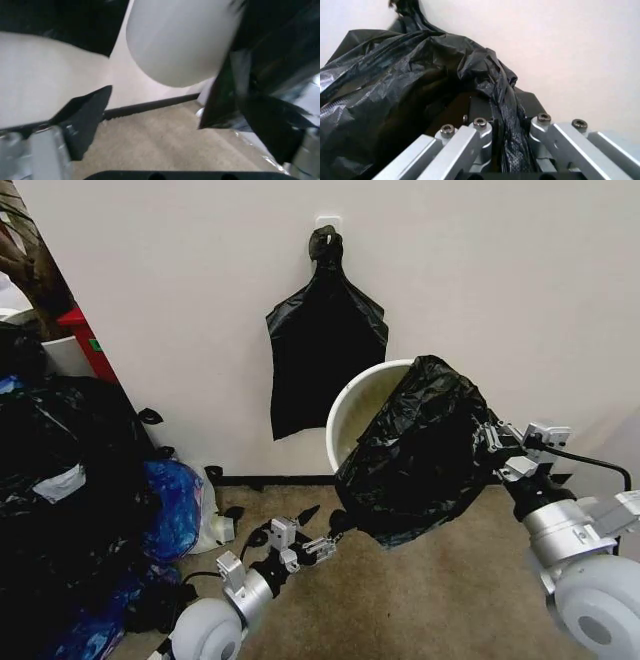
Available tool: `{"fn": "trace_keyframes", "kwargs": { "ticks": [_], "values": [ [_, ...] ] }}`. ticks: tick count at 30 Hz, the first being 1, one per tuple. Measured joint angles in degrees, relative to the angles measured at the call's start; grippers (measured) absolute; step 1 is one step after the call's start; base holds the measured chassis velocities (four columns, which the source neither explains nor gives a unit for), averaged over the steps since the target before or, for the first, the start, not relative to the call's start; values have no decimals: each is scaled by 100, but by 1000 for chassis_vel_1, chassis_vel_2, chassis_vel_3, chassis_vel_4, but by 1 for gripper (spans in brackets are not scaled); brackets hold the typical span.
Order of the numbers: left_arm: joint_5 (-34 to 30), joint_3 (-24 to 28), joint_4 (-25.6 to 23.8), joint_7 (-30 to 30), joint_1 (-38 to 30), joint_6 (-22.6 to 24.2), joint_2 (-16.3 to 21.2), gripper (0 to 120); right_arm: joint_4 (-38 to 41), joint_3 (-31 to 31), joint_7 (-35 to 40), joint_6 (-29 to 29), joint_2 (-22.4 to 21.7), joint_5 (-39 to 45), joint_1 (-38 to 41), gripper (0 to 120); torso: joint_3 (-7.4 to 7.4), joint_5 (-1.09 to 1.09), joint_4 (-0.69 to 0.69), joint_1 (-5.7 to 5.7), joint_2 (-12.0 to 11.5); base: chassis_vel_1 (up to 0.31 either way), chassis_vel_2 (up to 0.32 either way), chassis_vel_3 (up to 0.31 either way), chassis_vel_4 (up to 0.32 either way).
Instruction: Place the garbage bag over the trash bin.
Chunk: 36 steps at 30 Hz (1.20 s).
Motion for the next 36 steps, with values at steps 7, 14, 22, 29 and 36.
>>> {"fn": "trace_keyframes", "kwargs": {
  "ticks": [7,14,22,29,36],
  "values": [
    [243,-332,-73,1010,-54,270,454,100,-876,8,-627,632,74,-1234,72,3,0,-1,2,0,0,0,0,0,0],
    [-492,-249,-577,963,-557,784,612,100,-1110,-45,-1134,1002,210,-2264,-29,3,0,-1,-3,0,0,0,0,0,0],
    [-1812,-101,-977,646,-836,1126,541,100,-1175,-142,-1483,980,103,-2591,-116,3,0,0,1,0,0,0,0,0,0],
    [-2344,47,-935,-189,-1312,1305,367,97,-1049,-256,-1522,947,86,-2649,-107,3,0,0,0,0,0,0,0,0,0],
    [-2037,146,-741,-429,-1497,1429,283,72,-896,-321,-1515,894,81,-2635,-102,3,0,-1,1,0,0,0,0,0,0]
  ]
}}
